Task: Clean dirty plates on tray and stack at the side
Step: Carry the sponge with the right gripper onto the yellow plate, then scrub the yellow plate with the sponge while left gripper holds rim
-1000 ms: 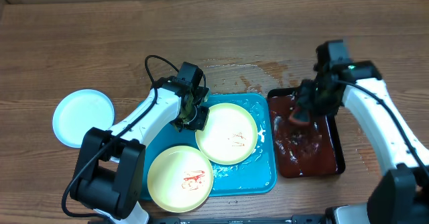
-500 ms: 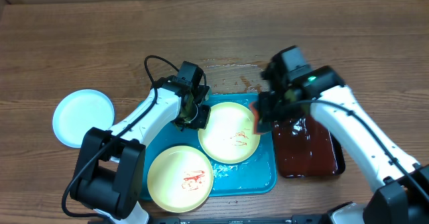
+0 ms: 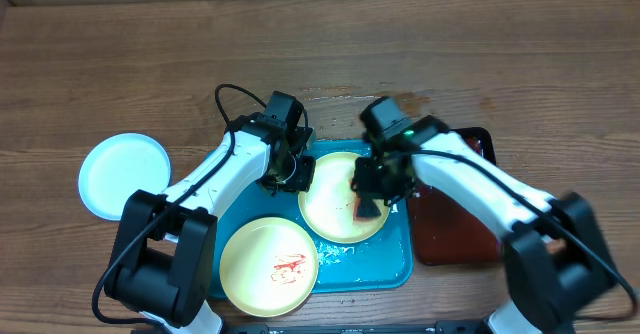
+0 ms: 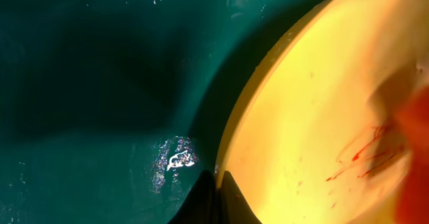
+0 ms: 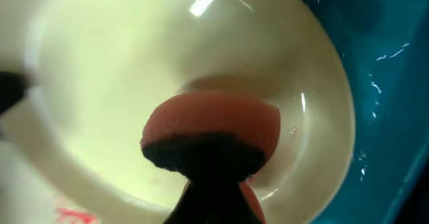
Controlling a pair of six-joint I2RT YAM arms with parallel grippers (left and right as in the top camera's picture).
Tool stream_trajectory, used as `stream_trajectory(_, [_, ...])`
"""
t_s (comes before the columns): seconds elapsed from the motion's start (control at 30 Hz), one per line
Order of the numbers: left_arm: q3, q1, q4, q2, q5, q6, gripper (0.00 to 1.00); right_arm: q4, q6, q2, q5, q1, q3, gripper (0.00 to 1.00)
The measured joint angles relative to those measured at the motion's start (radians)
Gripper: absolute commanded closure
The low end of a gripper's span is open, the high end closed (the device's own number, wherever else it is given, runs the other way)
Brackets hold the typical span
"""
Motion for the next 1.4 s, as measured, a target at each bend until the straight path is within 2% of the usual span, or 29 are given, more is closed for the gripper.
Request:
stream_trajectory(0.23, [0.000, -0.002, 0.000, 0.000, 0.002, -0.011, 0.96, 0.005, 0.006, 0.073, 0.043, 0.018, 0.000, 0.96])
stream_trajectory(0.4, [0.000, -0.017, 0.017, 0.000, -0.018, -0.015, 0.96, 0.048, -0.065, 0.073, 0.040, 0.045, 0.000, 0.96])
stream_trajectory(0.57, [0.000, -0.040, 0.024, 0.000, -0.040, -0.018, 0.96, 0.080, -0.125, 0.073, 0.051, 0.137, 0.000, 0.96])
stream_trajectory(0.77, [-0.002, -0.048, 0.015, 0.000, -0.047, -0.018, 0.96, 0.080, -0.111, 0.073, 0.047, 0.206, 0.000, 0.96])
stream_trajectory(0.97, [-0.002, -0.049, 0.024, 0.000, -0.046, -0.018, 0.96, 0.086, 0.017, 0.074, -0.009, 0.173, 0.000, 0.96])
stream_trajectory(1.17, [-0.002, -0.050, 0.034, 0.000, -0.030, -0.030, 0.96, 0.177, 0.198, 0.077, -0.087, 0.096, -0.001, 0.96])
stream_trajectory(1.4, [-0.001, -0.056, 0.032, 0.000, -0.022, -0.044, 0.96, 0.200, 0.344, 0.080, -0.062, 0.086, -0.001, 0.96])
